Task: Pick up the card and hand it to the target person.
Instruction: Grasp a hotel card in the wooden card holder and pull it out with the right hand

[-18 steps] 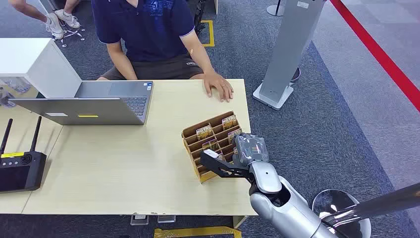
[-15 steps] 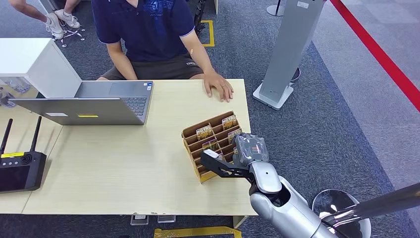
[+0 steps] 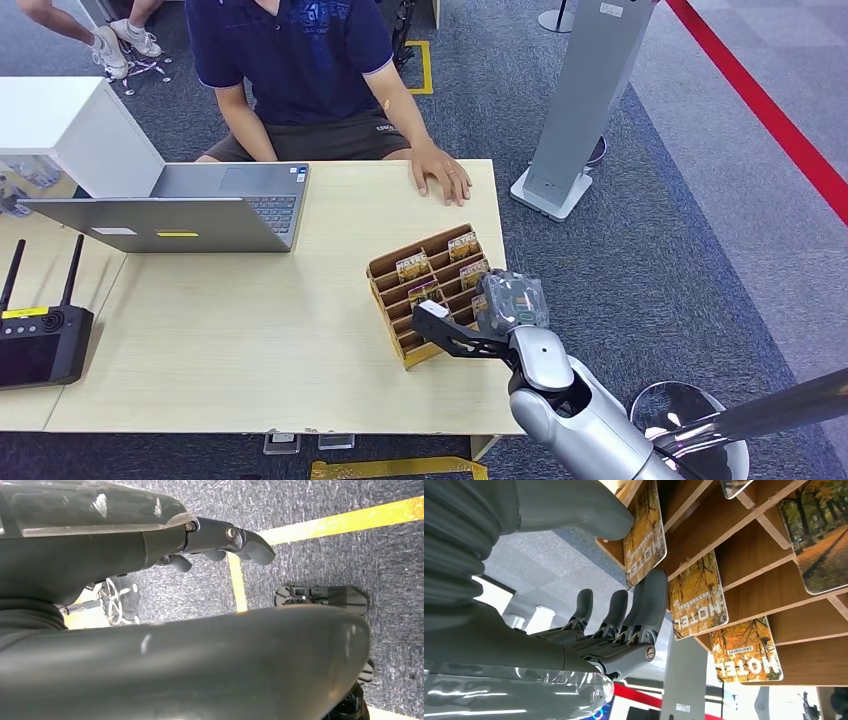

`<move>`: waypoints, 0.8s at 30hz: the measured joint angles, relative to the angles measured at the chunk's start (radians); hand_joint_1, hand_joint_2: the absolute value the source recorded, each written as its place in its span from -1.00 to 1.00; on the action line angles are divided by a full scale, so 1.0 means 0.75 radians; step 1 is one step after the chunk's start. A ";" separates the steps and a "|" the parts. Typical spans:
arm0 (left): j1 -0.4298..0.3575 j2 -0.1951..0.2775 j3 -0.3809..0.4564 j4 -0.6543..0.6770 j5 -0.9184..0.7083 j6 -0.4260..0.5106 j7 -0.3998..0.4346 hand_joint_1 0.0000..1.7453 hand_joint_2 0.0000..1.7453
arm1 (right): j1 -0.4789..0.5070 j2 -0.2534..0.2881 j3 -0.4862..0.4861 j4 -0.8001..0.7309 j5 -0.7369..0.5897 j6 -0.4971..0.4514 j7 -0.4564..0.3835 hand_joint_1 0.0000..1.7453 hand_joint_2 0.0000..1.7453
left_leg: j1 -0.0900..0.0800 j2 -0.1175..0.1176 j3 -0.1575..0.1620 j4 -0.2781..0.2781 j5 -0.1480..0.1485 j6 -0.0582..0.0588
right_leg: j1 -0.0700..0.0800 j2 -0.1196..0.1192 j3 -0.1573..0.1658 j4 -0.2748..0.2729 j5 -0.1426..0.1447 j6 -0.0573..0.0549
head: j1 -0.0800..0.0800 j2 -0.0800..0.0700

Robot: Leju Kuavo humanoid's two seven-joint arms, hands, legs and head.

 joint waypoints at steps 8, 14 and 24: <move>0.000 0.000 0.000 0.000 0.000 -0.007 -0.002 -1.00 -1.00 | 0.010 -0.005 -0.011 0.000 0.002 0.002 0.000 0.02 1.00 | 0.000 0.000 0.000 0.000 0.000 0.000 | 0.000 0.000 0.000 0.000 0.000 0.000 | 0.000 0.000; 0.000 0.000 0.000 0.000 -0.001 -0.008 -0.003 -1.00 -1.00 | 0.016 -0.006 -0.011 0.000 0.003 0.007 -0.001 0.05 1.00 | 0.000 0.000 0.000 0.000 0.000 0.000 | 0.000 0.000 0.000 0.000 0.000 0.000 | 0.000 0.000; 0.000 0.000 0.000 0.000 -0.007 -0.011 -0.003 -1.00 -1.00 | 0.023 -0.009 -0.011 0.000 0.003 0.010 -0.001 0.12 1.00 | 0.000 0.000 0.000 0.000 0.000 0.000 | 0.000 0.000 0.000 0.000 0.000 0.000 | 0.000 0.000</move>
